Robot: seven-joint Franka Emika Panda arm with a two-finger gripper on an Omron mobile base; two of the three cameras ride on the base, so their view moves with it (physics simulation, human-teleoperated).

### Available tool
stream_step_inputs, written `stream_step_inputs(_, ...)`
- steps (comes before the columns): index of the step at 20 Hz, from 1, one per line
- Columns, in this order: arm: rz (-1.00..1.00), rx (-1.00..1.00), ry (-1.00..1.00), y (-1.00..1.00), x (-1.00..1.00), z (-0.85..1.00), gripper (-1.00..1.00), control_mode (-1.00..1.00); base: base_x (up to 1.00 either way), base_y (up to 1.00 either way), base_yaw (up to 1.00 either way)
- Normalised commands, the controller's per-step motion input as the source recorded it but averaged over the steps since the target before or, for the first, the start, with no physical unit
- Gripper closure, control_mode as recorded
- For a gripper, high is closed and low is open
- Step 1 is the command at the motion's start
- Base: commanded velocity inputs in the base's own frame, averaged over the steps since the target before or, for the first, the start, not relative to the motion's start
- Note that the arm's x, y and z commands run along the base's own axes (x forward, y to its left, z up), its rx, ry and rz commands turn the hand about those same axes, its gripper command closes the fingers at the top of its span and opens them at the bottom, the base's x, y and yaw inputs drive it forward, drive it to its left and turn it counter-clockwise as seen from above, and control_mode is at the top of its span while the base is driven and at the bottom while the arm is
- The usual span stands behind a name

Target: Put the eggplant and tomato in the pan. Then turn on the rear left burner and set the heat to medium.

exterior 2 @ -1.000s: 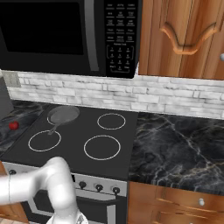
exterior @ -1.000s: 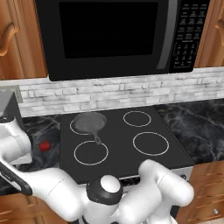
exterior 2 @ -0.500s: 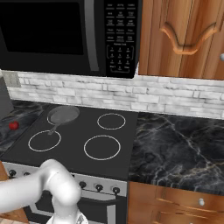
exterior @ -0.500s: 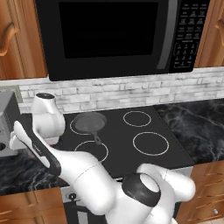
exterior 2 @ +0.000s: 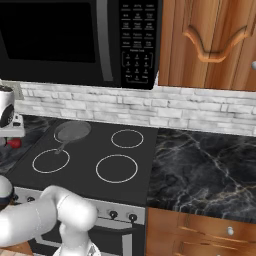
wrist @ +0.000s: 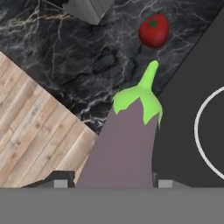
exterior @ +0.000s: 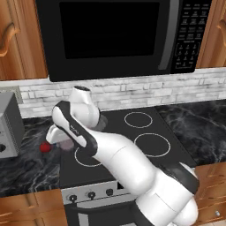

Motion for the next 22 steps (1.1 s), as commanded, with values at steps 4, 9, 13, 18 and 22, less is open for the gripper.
stream_step_inputs(4, 0.05, -0.09, 0.00, -0.89, 0.26, 0.11, 1.00, -1.00, 0.00, 0.00, 0.00)
stream_step_inputs(9, -0.01, -0.08, 0.00, -0.51, 0.65, 0.20, 1.00, -1.00, 0.00, 0.00, 0.00)
stream_step_inputs(13, -0.07, -0.07, -0.10, -0.25, 0.41, 0.00, 1.00, -1.00, 0.00, 0.00, 0.00)
stream_step_inputs(18, -0.02, -0.08, -0.19, -0.04, 0.13, -0.03, 1.00, -1.00, 0.00, 0.00, 0.00)
stream_step_inputs(22, 0.00, -0.09, -0.11, -0.20, 0.03, -0.33, 1.00, -1.00, 0.00, 0.00, 0.00)
